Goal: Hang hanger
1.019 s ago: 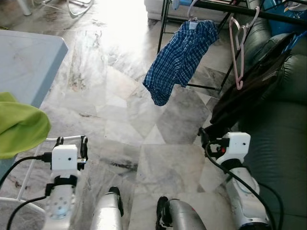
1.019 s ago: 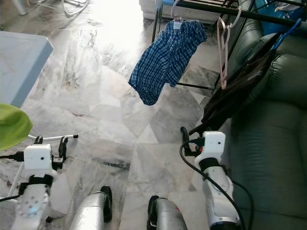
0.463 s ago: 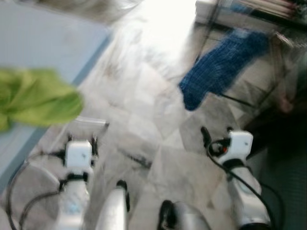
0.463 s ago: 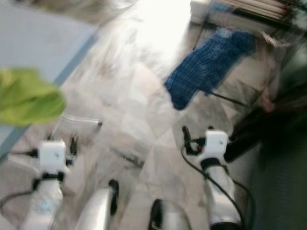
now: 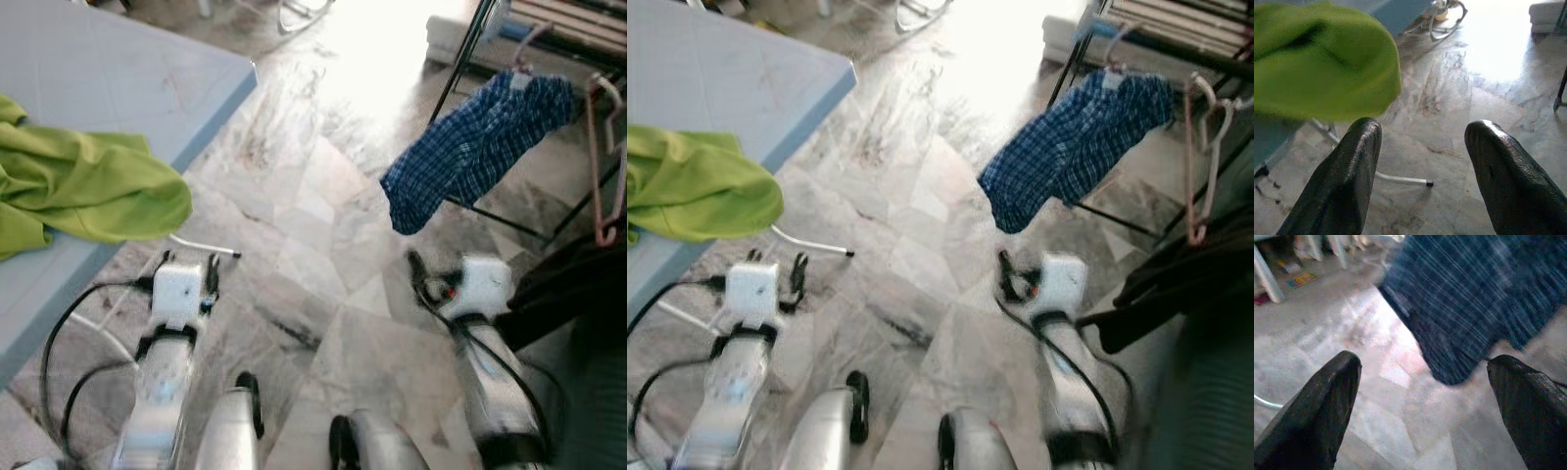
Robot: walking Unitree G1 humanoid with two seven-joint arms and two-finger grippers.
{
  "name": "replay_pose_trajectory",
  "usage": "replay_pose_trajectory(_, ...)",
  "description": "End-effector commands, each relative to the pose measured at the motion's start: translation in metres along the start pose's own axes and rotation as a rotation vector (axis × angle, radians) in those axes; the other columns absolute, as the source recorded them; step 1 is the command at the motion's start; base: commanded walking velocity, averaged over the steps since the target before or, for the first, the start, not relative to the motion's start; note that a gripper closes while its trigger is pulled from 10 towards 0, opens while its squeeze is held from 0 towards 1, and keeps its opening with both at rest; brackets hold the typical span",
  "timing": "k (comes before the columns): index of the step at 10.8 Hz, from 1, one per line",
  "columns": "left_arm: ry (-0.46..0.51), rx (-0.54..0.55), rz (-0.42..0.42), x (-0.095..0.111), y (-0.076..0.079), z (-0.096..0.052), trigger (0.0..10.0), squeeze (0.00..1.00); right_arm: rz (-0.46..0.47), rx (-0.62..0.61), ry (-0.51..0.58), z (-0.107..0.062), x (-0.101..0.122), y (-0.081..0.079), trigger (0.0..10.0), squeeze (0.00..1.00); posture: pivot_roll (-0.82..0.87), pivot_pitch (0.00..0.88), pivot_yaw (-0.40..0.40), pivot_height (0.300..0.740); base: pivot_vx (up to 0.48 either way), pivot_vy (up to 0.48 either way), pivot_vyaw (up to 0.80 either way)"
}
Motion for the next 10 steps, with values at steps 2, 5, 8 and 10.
replay_pose_trajectory(2,0.044,0.02,0.011,0.012,0.002,0.016,10.0,0.0,-0.013,0.018,0.03,0.019,0.008,-0.007,10.0,0.0,0.05,0.119,-0.026,0.74,0.0,0.0,0.0)
replay_pose_trajectory(5,0.083,0.018,0.044,0.019,0.004,0.025,10.0,0.0,0.002,0.064,0.037,0.024,0.002,-0.024,10.0,0.0,0.06,0.122,-0.025,0.74,0.0,0.0,0.0)
replay_pose_trajectory(8,0.013,0.064,0.026,0.0,-0.003,0.018,10.0,0.0,-0.006,0.044,-0.001,0.008,-0.014,-0.012,10.0,0.0,0.07,0.104,-0.034,0.74,0.0,0.0,0.0)
replay_pose_trajectory(10,0.038,0.034,0.054,0.004,0.008,0.025,10.0,0.0,0.0,0.042,-0.005,0.011,-0.017,-0.016,10.0,0.0,0.07,0.084,-0.033,0.74,0.0,0.0,0.0)
Point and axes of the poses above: a point about 5 cm out from each wrist's last joint towards the gripper, its own z axis pointing out of the wrist towards the gripper, its own x axis along the axis of the wrist's last joint, y = z × x, the point moved 3 cm from there along z, pointing out of the wrist towards the gripper, and after that the axes turned 12 degrees about z, right-handed, at the moved point
